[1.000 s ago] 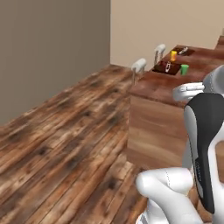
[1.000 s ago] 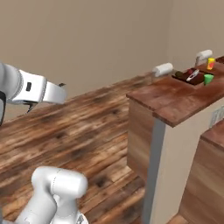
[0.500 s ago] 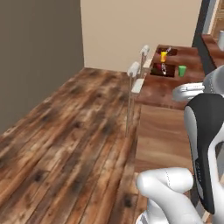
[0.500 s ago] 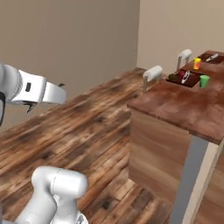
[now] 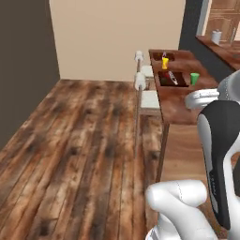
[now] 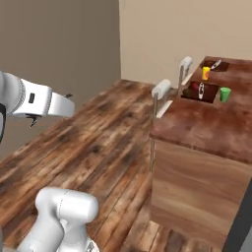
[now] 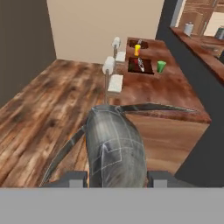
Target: Gather the avocado and tomato from the fridge and place them on a tray on the dining counter. Then gather the fish and chicken drumstick from the fridge and place them on the other tray.
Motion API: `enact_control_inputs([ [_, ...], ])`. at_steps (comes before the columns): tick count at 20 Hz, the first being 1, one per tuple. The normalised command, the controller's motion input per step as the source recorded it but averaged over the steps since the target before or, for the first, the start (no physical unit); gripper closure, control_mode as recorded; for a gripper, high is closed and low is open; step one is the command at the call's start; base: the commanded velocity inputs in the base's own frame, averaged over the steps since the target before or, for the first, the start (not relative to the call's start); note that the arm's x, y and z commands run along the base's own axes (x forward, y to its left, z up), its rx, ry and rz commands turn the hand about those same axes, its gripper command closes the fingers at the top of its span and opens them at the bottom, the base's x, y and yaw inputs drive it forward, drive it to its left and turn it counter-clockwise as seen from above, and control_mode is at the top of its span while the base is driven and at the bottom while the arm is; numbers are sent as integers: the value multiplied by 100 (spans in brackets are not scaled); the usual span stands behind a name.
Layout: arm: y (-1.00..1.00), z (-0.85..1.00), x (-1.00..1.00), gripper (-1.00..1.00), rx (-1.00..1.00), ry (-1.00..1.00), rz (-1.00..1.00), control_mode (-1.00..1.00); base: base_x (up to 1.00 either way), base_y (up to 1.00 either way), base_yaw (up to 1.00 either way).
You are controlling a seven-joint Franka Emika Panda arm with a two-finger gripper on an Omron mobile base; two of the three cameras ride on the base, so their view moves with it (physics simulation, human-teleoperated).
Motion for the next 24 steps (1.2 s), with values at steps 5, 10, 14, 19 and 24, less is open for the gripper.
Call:
enact_control_inputs([
  [5,0,0,0,100,0,0,0,100,100,100,-41],
  [10,0,0,0,100,0,0,0,100,100,100,-40],
  [14,0,0,0,100,0,0,0,100,100,100,-41],
  [19,0,0,0,100,0,0,0,100,100,100,-41],
  [24,0,0,0,100,0,0,0,100,100,100,-39],
])
